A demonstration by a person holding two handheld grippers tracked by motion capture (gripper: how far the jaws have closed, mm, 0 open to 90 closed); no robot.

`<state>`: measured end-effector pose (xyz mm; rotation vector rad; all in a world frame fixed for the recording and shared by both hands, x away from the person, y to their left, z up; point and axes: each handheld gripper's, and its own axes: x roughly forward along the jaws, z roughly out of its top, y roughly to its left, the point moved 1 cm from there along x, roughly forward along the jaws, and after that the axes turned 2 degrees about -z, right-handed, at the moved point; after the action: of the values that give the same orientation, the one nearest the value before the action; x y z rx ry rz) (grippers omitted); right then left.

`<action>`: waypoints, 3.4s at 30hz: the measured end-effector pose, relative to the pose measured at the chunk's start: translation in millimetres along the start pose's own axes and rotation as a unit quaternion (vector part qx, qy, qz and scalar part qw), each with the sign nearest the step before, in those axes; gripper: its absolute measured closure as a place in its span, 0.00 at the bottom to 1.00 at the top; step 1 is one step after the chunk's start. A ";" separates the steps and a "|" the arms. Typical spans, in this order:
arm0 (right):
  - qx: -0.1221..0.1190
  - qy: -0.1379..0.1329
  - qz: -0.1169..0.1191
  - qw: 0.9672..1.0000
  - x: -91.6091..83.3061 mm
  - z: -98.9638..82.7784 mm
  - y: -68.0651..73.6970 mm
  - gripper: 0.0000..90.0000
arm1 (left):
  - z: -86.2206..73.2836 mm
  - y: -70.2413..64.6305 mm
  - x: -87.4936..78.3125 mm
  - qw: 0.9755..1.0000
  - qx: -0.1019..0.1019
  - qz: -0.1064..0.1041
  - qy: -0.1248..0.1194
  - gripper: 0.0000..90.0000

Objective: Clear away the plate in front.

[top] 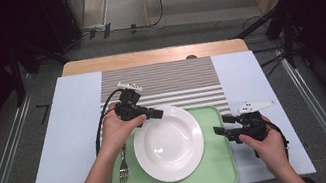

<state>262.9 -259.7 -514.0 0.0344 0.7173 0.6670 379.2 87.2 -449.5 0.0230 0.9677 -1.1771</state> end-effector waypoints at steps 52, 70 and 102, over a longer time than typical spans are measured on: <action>-0.001 0.004 0.004 1.000 -0.1 -0.5 1.1 0.39 | -37.8 27.8 16.4 0.994 0.022 0.105 0.019 0.57; -0.005 0.002 0.020 1.000 1.5 -0.3 4.9 0.39 | -33.8 27.2 -9.3 0.995 -0.013 0.094 -0.043 0.49; -0.010 0.012 0.028 1.000 3.9 0.0 7.3 0.39 | -57.6 19.5 -55.7 0.993 0.005 0.089 -0.078 0.44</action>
<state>261.1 -251.6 -514.5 0.0290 0.7342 0.7281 356.0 165.8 -457.8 0.0255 0.8050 -1.0039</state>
